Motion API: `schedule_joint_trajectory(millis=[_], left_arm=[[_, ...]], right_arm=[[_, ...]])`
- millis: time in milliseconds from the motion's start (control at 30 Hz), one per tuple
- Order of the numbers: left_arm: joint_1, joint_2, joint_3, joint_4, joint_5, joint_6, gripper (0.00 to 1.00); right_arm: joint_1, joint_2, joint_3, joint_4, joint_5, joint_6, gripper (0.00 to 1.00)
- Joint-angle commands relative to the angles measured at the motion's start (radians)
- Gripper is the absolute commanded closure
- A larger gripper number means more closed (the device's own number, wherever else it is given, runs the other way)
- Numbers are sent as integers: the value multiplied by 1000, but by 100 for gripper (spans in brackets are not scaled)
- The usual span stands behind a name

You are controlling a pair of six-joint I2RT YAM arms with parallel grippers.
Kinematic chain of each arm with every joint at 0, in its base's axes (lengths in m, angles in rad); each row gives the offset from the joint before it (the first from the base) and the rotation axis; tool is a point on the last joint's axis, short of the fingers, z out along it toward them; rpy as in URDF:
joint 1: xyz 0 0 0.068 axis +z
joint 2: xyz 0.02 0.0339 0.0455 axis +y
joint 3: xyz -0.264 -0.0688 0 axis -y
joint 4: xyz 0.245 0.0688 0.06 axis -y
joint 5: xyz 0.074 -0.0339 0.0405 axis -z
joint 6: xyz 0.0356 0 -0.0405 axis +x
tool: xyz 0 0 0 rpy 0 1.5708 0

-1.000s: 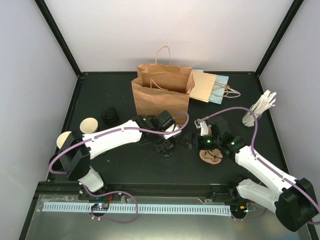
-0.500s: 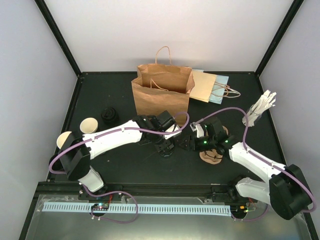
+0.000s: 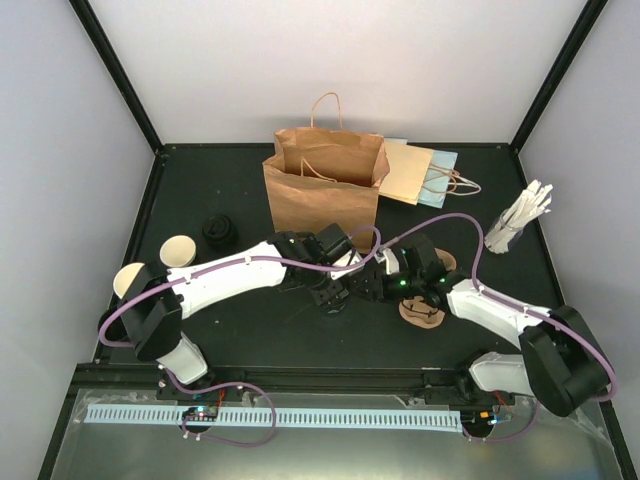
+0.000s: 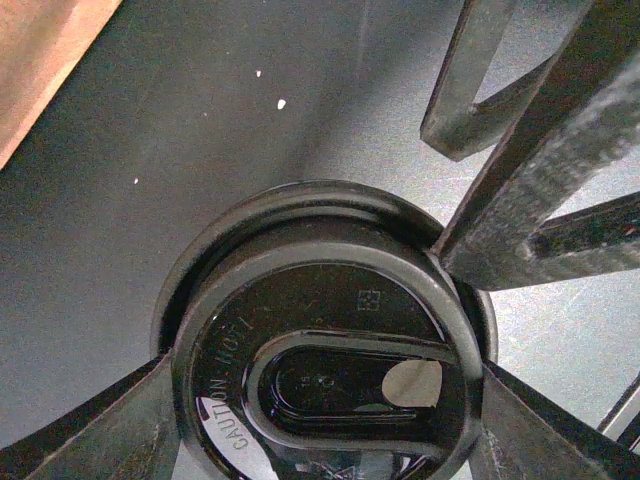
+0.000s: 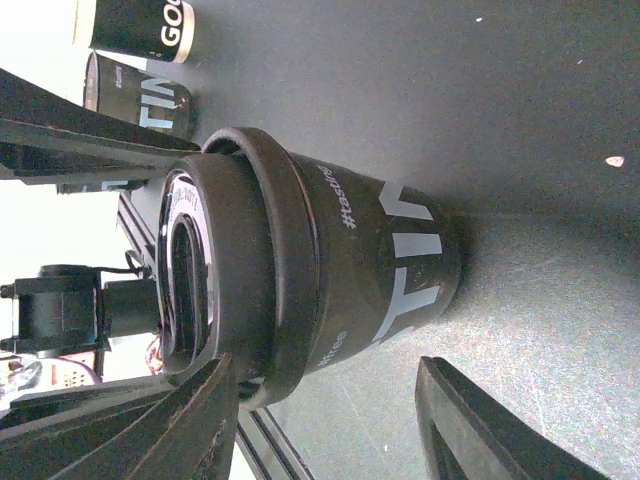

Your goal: Pack the takeout coffee

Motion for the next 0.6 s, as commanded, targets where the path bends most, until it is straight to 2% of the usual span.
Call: schedule_joint_trajectory(millis=[0,200,567], left_arm=[[-11,52,-2,-31,-25,-11,33],[-10,56,-8,-25,-18,-11,33],[-11,70,-21,-16,20,-25,34]], right_arm=[[13,26,-9,56,-19,2,48],[15,69,-29,72,-5,-4,50],[14,126,-100,76,83,14,57]])
